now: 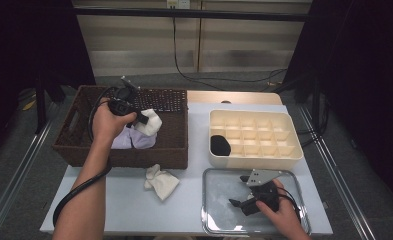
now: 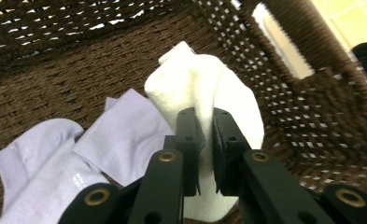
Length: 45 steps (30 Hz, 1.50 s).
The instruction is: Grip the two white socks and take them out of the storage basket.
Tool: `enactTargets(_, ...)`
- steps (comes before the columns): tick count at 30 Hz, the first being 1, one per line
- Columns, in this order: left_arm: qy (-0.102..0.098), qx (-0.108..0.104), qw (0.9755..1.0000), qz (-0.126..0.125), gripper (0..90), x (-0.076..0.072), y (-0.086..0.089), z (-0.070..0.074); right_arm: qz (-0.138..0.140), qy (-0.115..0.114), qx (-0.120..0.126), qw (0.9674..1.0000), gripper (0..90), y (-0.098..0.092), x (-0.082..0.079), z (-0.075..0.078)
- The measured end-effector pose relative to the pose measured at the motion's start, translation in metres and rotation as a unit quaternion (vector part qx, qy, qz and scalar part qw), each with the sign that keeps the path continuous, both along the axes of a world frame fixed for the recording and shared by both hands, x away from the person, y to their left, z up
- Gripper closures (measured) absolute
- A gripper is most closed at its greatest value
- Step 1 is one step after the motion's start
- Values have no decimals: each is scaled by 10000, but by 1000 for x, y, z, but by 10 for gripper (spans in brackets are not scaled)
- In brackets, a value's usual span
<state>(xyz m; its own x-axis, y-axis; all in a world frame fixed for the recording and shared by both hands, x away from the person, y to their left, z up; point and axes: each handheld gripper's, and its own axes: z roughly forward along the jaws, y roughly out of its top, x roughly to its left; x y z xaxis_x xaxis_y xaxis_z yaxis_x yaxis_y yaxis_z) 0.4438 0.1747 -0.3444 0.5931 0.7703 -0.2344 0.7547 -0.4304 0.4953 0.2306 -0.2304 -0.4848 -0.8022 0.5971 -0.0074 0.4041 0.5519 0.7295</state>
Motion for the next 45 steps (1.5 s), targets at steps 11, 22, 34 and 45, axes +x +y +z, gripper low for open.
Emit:
enactTargets(11, -24, -19, 10000, 45, 830, -15, 4, 21, -2, -1, 1, 10000, 129, 0, 0, 0)
enactTargets(22, -29, -150, 9999, -43, 831, -33, 7, 35, 9, -12, 2, 10000, 130, 0, -1, 0)
enactTargets(34, -9, -233, 9995, -196, 831, -51, 9, 43, 0, -4, 4, 10000, 129, 0, 0, 0)
enactTargets(45, 28, -324, 9991, -269, 832, -63, 9, 41, -3, 1, -1, 10000, 129, 0, 0, 0)
